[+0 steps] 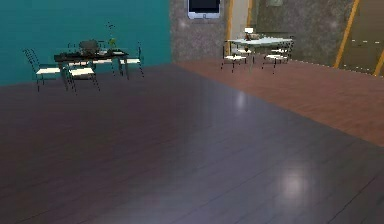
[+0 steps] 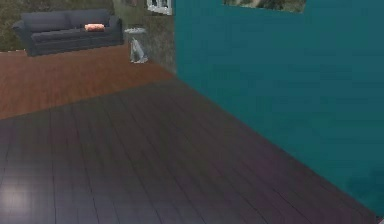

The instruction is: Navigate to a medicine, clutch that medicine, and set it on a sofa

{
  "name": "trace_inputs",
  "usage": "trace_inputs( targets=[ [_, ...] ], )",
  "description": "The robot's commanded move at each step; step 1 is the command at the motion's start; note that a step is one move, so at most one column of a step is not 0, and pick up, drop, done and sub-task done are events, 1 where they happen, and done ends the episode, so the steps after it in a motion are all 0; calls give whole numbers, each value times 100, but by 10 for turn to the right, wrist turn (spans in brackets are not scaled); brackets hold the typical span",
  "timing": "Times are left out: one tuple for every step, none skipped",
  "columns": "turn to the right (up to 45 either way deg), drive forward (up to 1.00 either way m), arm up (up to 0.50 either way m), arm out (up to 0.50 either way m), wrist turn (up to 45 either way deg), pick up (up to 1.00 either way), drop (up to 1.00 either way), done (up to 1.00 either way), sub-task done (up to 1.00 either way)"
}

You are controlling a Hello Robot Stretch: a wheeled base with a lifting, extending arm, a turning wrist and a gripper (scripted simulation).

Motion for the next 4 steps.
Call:
trace_inputs(
  targets=[
    [0, 100, 0, 0, 0, 0, 0, 0, 0],
    [0, 100, 0, 0, 0, 0, 0, 0, 0],
    [0, 100, 0, 0, 0, 0, 0, 0, 0],
    [0, 100, 0, 0, 0, 0, 0, 0, 0]
  ],
)
